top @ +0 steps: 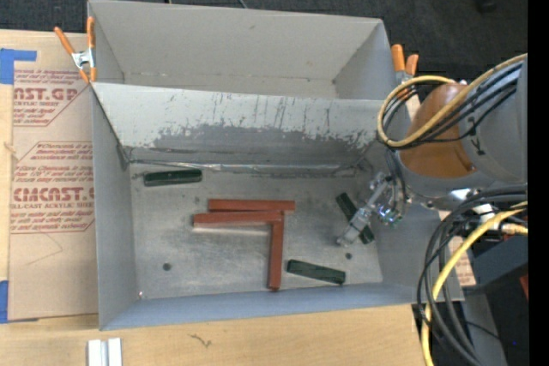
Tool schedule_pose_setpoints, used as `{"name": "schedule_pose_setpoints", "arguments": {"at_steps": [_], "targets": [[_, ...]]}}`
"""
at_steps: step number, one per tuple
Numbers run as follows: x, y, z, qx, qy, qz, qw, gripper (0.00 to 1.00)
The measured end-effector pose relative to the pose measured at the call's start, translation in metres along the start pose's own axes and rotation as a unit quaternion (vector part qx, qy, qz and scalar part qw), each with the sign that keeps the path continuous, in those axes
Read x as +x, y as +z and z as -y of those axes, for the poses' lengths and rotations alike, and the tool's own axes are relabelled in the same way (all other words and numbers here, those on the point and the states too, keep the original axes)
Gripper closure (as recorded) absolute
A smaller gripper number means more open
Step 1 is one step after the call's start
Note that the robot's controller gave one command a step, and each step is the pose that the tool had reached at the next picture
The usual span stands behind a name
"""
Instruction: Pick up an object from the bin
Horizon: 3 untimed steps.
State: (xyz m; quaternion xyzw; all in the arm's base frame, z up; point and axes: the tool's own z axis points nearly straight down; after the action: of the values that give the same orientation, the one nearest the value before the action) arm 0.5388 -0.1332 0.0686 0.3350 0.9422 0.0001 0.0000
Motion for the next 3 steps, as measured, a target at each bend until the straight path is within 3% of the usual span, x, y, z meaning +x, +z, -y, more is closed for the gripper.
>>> {"name": "schedule_pose_setpoints", "arguments": {"at_steps": [1,3], "targets": [[0.0,0.0,-0.001,-0.001,0.0,-0.0005,1.0,1.0],[0.001,-0.015,-0.002,0.0,-0.001,0.0005,1.0,1.0]]}}
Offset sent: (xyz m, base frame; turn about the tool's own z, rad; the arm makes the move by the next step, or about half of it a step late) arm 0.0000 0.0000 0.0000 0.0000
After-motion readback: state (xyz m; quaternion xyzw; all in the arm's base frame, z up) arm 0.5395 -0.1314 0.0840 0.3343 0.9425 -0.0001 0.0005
